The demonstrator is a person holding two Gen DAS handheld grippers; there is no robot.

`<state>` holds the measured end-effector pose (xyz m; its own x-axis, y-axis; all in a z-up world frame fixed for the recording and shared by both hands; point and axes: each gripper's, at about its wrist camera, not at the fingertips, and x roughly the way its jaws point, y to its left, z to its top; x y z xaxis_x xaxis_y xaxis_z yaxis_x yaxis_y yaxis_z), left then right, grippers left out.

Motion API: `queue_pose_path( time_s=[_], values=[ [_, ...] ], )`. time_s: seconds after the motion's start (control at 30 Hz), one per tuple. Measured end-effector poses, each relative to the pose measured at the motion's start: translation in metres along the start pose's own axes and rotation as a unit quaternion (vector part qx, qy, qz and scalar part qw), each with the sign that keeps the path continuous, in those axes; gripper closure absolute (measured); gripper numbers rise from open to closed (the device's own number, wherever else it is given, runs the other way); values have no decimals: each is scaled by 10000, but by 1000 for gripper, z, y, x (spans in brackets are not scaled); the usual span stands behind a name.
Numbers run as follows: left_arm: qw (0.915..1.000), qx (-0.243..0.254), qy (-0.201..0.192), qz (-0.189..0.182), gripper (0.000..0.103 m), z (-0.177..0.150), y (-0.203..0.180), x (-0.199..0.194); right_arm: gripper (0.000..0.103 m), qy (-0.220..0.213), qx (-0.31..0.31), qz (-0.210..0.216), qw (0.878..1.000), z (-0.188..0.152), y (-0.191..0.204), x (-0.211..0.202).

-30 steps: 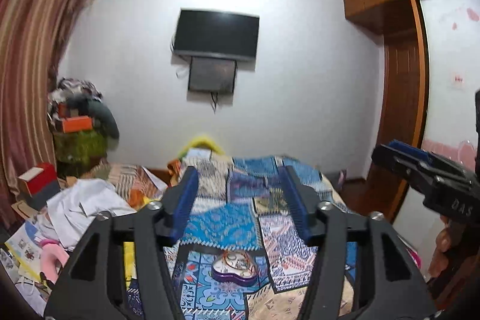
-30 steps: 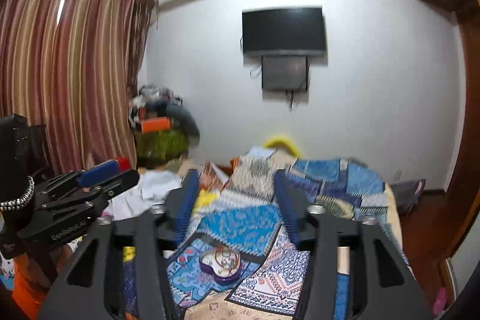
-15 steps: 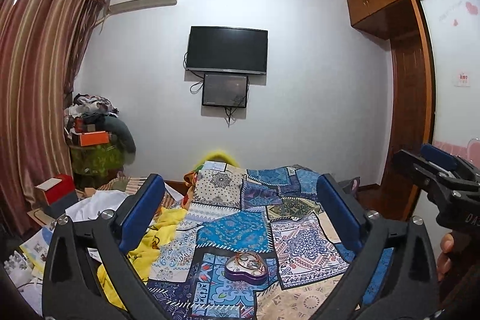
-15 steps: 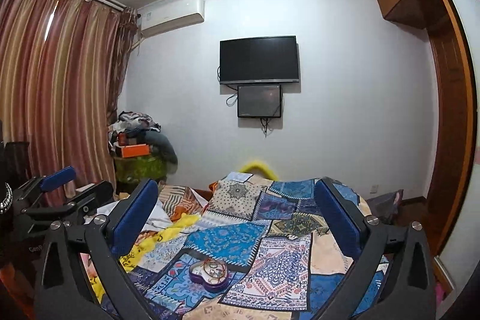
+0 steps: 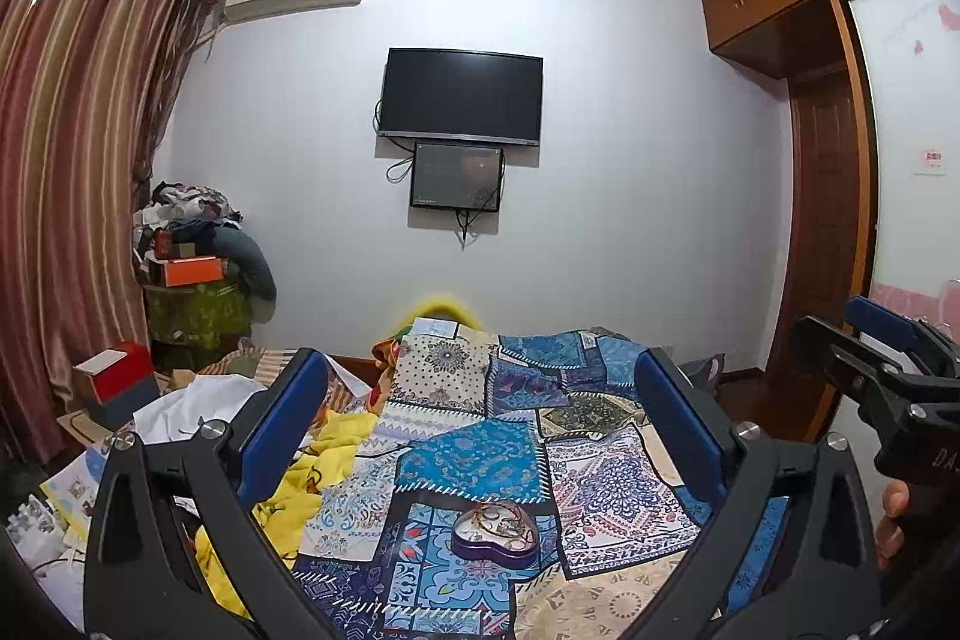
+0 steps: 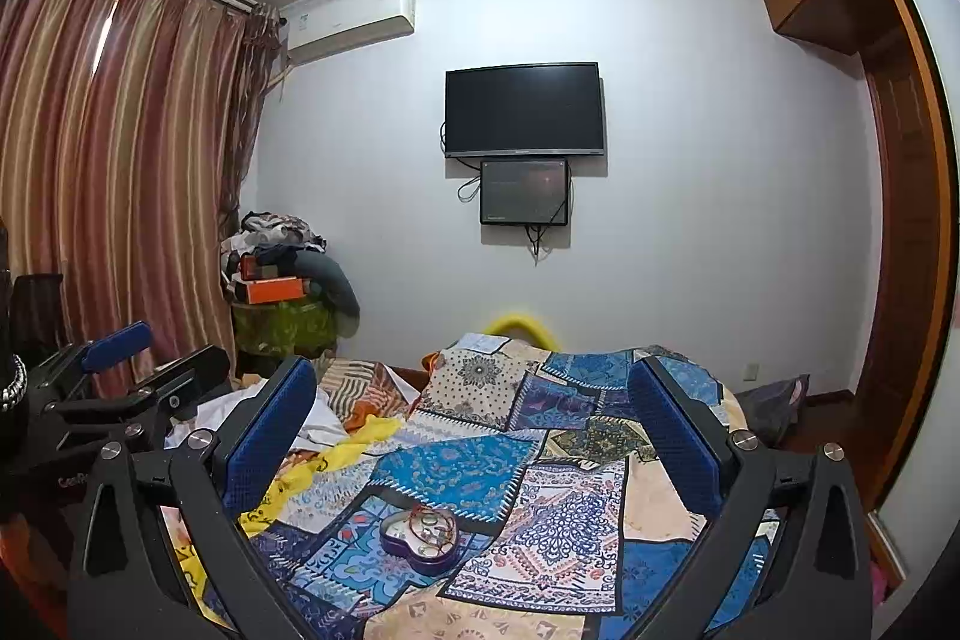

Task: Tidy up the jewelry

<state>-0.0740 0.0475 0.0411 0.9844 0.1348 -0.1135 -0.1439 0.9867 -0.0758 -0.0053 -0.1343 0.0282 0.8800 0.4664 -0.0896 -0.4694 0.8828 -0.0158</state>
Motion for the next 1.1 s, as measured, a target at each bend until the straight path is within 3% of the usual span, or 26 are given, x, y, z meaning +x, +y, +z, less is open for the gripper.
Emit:
queue_pose_path(
  time_s=[1.1],
  values=[
    [9999,43,106,-57,0,-5,-7,12,0,234,35,29,9997,1,-3,4]
  ],
)
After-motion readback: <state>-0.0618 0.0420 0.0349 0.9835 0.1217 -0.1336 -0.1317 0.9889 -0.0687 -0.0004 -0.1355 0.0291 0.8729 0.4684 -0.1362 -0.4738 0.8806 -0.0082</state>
